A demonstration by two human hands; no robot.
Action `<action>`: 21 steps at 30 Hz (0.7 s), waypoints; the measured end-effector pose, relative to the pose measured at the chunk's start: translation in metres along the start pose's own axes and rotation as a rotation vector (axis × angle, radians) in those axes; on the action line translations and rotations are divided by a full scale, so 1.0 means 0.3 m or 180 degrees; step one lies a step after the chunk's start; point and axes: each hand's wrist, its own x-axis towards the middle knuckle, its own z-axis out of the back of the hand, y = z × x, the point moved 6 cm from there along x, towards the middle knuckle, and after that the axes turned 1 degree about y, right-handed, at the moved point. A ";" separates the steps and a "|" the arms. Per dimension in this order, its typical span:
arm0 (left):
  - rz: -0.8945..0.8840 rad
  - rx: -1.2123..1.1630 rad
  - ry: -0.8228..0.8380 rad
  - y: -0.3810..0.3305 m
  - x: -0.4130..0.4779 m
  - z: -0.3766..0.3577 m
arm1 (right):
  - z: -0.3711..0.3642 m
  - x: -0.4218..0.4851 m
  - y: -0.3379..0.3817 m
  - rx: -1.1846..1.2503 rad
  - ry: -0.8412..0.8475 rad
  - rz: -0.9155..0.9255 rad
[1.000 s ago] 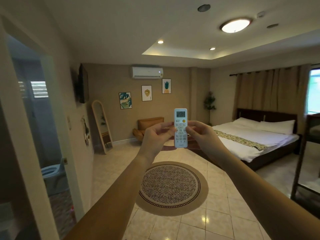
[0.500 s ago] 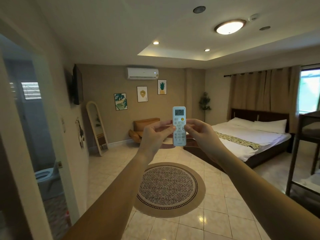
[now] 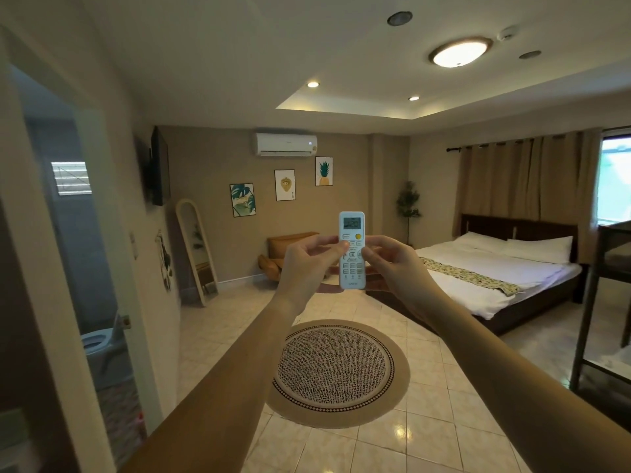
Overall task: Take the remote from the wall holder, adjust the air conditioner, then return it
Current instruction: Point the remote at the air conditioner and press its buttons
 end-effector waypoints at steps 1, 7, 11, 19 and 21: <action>-0.0007 0.0016 0.0008 -0.002 -0.002 0.002 | -0.001 -0.001 0.001 0.0000 0.0000 -0.0002; 0.0079 0.0088 0.0010 0.002 -0.002 0.021 | -0.019 0.001 0.006 0.0019 0.0044 -0.0148; 0.0619 -0.0121 0.0057 0.013 0.011 0.031 | -0.043 0.022 -0.004 0.0215 0.0119 -0.0743; 0.1268 -0.0183 -0.0122 0.009 0.085 0.083 | -0.097 0.102 0.020 0.0722 0.0325 -0.1590; 0.1332 -0.0165 -0.0157 -0.008 0.102 0.097 | -0.107 0.123 0.036 0.0723 0.0317 -0.1659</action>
